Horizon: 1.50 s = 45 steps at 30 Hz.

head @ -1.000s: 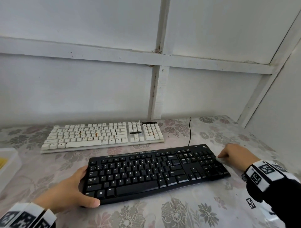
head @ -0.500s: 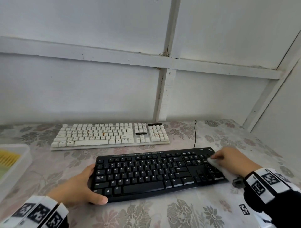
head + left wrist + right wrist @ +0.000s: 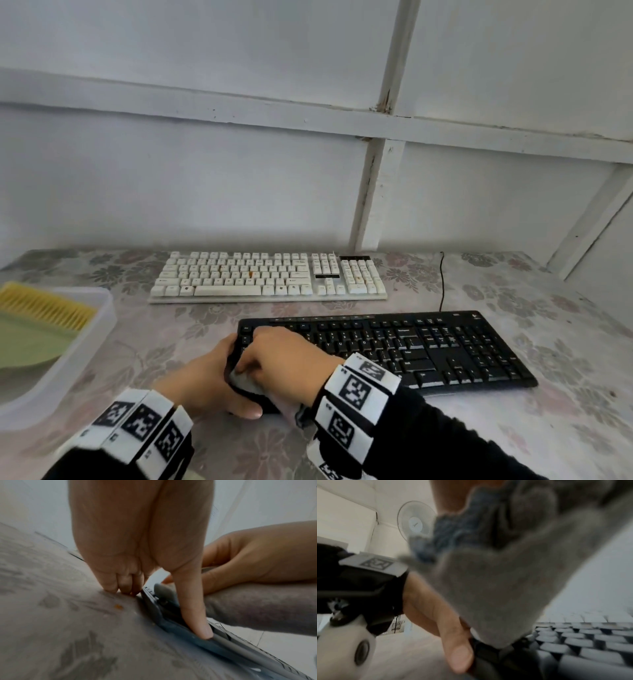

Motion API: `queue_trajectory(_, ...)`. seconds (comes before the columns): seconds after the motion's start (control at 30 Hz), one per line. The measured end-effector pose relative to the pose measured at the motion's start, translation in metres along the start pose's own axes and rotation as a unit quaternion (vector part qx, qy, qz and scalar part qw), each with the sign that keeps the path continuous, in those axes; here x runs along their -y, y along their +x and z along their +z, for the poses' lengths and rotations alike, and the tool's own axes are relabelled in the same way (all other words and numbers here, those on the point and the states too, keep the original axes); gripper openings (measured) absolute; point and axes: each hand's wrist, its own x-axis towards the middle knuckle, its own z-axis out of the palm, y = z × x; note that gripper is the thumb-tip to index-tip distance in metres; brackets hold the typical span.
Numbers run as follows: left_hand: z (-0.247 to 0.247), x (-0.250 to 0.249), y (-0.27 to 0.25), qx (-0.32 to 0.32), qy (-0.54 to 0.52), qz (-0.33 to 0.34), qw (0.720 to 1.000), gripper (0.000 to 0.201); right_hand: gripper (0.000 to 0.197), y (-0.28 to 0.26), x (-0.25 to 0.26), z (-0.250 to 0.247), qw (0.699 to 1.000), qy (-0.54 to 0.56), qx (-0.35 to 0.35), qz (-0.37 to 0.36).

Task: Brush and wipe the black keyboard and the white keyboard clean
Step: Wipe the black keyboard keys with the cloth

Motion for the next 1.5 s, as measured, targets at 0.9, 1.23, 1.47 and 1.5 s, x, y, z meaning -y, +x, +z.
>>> queue_trajectory(0.9,0.0,-0.003,-0.002,-0.012,0.068,-0.005,0.998,0.116,0.03,0.009,0.002,-0.006,0.999,-0.027,0.036,-0.016)
queue_trajectory(1.23,-0.004,0.0,-0.007,0.025,0.01,-0.007,1.0,0.145,0.027,-0.035,-0.053,-0.019,0.994,-0.011,0.044,0.101)
queue_trajectory(1.47,-0.003,-0.001,-0.007,0.028,0.036,-0.018,0.999,0.148,0.03,-0.057,-0.079,-0.038,0.98,-0.044,0.088,0.176)
queue_trajectory(1.5,-0.004,-0.001,-0.006,0.027,0.04,-0.02,0.999,0.148,0.03,-0.058,-0.081,-0.041,0.976,-0.055,0.1,0.185)
